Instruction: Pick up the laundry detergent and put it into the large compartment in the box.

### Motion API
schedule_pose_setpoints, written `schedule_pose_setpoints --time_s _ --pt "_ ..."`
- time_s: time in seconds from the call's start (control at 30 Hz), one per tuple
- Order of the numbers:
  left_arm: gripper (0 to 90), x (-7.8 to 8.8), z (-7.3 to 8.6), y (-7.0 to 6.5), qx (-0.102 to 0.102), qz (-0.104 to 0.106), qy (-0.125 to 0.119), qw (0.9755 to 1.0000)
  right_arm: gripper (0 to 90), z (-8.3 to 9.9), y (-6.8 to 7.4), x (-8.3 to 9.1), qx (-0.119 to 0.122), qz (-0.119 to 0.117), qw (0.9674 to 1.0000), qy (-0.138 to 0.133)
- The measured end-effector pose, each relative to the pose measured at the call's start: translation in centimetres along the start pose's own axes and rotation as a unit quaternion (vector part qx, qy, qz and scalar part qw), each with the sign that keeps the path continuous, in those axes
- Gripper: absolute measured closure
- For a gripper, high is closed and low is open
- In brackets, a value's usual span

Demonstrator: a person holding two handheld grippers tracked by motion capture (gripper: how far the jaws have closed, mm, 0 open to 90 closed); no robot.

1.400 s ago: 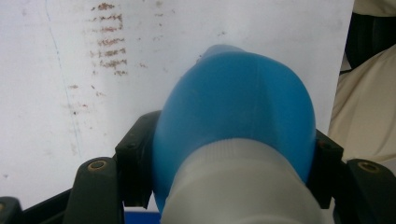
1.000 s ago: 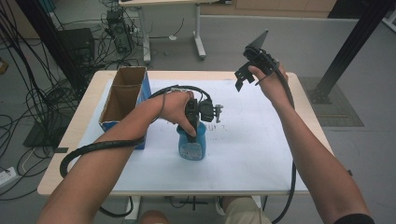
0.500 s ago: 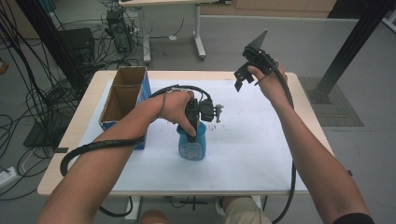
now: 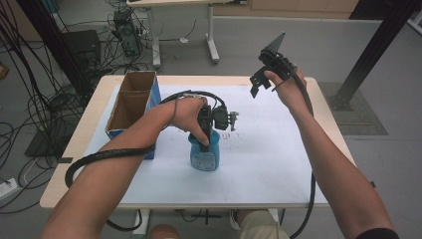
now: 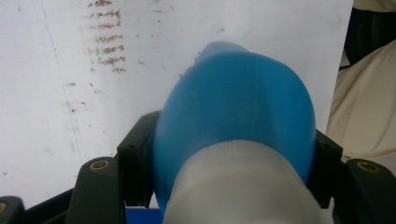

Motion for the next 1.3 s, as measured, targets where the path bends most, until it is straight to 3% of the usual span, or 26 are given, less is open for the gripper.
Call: schedule_pose_setpoints --time_s 1.3 --pt "36.1 0.00 -0.13 0.00 0.003 0.000 0.003 1.0000 5.9 0.15 -0.01 -0.21 0.000 0.002 1.0000 0.005"
Point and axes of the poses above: each handheld gripper's, and its own axes: x roughly backward along the jaws, z roughly out of its underside, y roughly to its left, the point moved 3 cm from there along -x, roughly forward along the jaws, and after that the axes turned 15 degrees about z, right-handed, at the moved point
